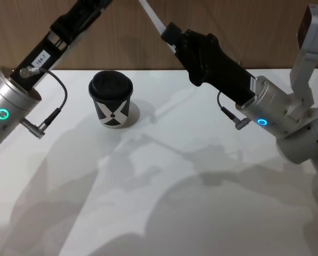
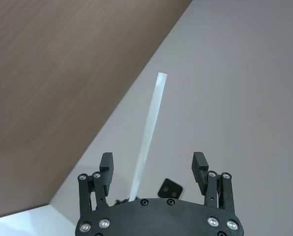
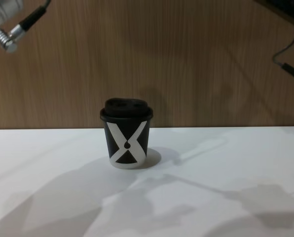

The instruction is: Pick up the straw with one hand, pass it to the other hand, and insert it into the cup.

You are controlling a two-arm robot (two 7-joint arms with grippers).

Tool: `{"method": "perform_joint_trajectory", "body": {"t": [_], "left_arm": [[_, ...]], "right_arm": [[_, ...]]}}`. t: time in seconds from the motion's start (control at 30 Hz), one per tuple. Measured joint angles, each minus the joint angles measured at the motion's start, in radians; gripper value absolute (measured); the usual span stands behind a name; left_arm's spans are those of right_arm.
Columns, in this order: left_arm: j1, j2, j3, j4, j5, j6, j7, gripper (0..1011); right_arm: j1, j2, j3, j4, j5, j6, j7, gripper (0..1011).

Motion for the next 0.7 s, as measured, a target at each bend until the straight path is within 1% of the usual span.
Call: {"method": "perform_joint_trajectory", "body": {"t": [0.13, 0.33, 0.7], "left_arm": [[-0.013, -0.011, 0.009, 0.008, -0.028, 0.012, -0.009, 1002], [-0.027, -0.025, 0.019, 0.018, -0.055, 0.019, -0.014, 1002], [-0.044, -0.045, 0.028, 0.032, -0.085, 0.014, 0.000, 1001]], "right_arm": [[0.000, 0.000, 0.000, 0.000, 0.000, 0.000, 0.000, 0], [0.000, 0.000, 0.000, 0.000, 0.000, 0.000, 0.000, 0], [0.000, 0.000, 0.000, 0.000, 0.000, 0.000, 0.000, 0]]}}
